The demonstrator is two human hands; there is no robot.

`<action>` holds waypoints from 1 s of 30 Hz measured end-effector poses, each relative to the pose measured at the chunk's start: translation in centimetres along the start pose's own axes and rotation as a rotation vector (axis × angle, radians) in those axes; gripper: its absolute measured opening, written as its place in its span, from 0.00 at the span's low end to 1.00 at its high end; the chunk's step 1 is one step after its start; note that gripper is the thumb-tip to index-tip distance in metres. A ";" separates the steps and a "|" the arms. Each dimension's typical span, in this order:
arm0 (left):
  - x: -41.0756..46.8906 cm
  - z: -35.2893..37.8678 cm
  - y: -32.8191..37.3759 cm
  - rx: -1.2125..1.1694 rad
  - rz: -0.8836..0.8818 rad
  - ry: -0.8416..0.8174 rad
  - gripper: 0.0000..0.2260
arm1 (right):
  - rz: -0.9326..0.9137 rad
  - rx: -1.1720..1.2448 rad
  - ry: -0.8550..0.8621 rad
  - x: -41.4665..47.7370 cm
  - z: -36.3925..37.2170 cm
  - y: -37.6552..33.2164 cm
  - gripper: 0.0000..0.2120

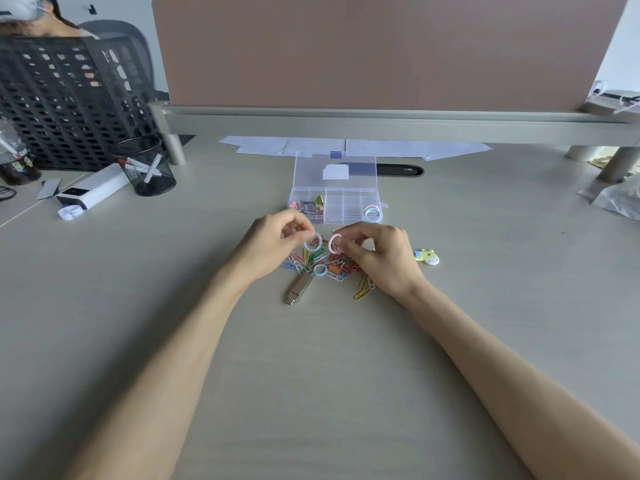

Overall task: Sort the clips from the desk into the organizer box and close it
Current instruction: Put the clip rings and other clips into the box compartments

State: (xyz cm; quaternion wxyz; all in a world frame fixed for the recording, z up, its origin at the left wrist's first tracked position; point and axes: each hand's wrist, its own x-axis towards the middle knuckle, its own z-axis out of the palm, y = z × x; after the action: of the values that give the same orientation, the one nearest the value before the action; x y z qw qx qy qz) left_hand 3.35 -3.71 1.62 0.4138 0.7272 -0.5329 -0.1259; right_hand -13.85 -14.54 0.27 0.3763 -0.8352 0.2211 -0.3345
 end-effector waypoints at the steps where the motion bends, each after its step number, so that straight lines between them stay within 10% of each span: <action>1: 0.6 0.2 0.4 -0.006 0.012 0.012 0.02 | 0.010 0.016 0.010 0.3 0.1 -0.1 0.04; 15: 6.9 3.9 1.1 -0.135 0.096 0.068 0.03 | 0.114 -0.015 0.168 4.9 -2.1 2.0 0.04; 30: 12.0 6.8 1.4 0.350 0.277 -0.099 0.06 | 0.112 -0.442 0.072 8.7 -5.4 5.6 0.08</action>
State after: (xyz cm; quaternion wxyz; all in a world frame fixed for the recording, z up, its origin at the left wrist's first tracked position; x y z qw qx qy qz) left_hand 2.97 -17.54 1.47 0.2680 0.7008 -0.6610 -0.0094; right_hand -12.52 -26.01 2.00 0.1940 -0.8714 0.3481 -0.2861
